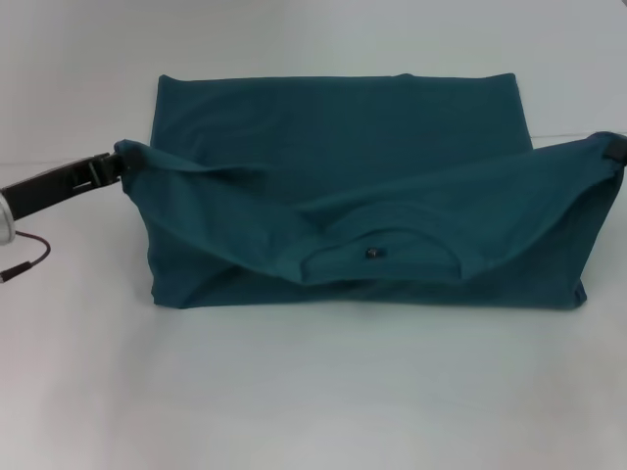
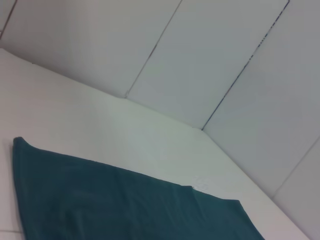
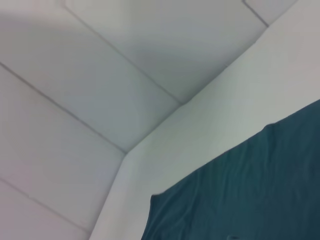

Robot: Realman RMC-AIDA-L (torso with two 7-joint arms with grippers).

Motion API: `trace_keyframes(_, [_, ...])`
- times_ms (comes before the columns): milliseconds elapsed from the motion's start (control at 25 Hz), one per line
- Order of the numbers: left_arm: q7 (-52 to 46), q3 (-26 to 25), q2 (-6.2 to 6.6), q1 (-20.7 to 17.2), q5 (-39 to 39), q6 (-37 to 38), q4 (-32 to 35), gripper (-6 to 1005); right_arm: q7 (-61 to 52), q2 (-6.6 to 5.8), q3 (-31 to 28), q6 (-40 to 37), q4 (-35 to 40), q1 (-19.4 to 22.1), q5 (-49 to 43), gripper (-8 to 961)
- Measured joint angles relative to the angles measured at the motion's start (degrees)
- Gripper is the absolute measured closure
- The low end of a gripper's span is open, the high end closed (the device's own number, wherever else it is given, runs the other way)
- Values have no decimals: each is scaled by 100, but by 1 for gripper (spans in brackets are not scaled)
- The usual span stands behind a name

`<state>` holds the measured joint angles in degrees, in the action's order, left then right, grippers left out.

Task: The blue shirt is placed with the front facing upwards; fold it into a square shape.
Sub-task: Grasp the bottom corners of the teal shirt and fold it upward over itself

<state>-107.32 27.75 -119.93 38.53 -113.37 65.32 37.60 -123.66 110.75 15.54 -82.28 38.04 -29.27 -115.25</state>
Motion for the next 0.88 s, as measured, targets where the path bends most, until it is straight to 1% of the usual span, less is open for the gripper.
trace_keyframes(240, [138, 0, 6, 159, 0, -371, -183, 983, -60, -12, -1, 406, -280, -56, 127, 901])
trace_keyframes(440, [212, -11, -7, 215, -1, -551, -226, 982, -15, -9, 28, 671, -500, -79, 332, 900])
trace_keyframes(880, [327, 1, -7, 459, 68, -894, -256, 983, 8, 8, 38, 979, -542, -311, 512, 899])
